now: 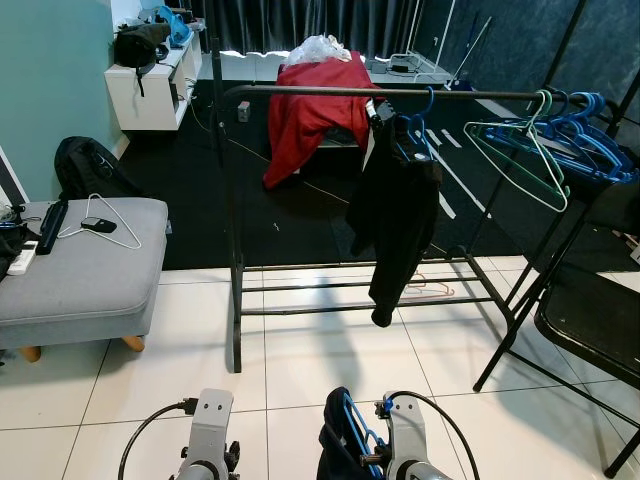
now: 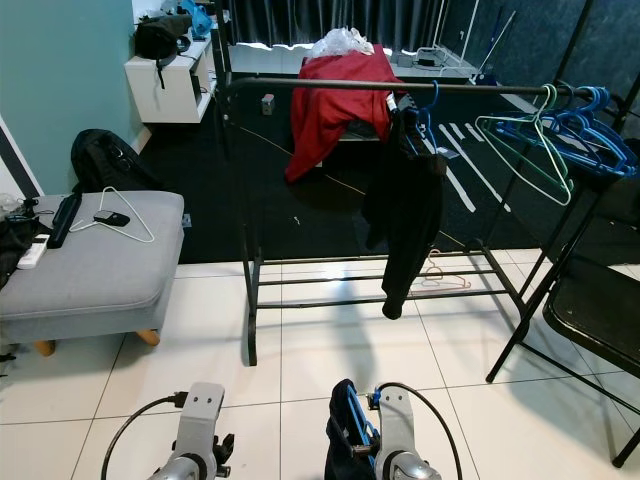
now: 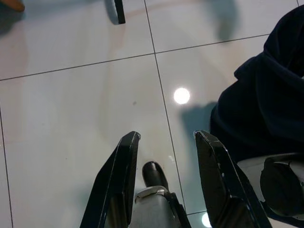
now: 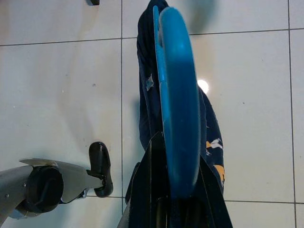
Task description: Hang hanger
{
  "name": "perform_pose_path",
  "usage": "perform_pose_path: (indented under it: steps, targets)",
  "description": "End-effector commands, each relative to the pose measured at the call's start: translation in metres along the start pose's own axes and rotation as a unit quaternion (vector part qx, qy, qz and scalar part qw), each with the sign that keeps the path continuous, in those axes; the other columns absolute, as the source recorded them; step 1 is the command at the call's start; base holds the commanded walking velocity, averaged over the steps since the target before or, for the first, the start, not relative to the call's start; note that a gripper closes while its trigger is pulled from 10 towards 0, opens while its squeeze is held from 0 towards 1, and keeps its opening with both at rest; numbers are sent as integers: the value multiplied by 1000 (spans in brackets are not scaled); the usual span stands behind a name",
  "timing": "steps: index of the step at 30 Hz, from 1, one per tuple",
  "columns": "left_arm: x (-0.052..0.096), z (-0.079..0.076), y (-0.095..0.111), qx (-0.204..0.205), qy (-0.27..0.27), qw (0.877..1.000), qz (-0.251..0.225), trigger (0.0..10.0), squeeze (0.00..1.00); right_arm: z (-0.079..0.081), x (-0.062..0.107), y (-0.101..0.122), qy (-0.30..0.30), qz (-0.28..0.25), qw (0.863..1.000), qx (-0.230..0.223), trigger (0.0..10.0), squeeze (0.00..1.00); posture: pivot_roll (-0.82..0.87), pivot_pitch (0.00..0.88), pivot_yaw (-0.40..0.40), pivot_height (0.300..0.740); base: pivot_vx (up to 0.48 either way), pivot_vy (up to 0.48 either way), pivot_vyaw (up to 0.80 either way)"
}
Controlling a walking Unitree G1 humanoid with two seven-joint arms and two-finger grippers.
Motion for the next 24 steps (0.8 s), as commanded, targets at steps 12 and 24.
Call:
perform_pose_path:
  steps: [12, 24]
  targets:
    - [0, -9, -5, -26, -12, 1000, 7, 10000, 0, 6, 0, 4, 12, -11, 1000, 9, 10000, 0, -61, 0, -44, 740, 0, 0, 0]
    - [2, 23, -6, 29, 43, 999, 7, 10000, 0, 1, -2, 33, 4, -58, 998, -26, 10000, 0, -76, 30, -29, 740, 0, 0, 0]
Point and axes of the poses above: a point about 5 cm out from each wrist's last joint towards the gripper, its own x axis pointing back from the gripper into the wrist, its own y axis along the axis of the wrist's last joint, z = x × y, the point moved 6 cm from there along -x, pointing out of the wrist towards the gripper, and after that the axes turned 10 degrees about x, right-handed, at the moved point
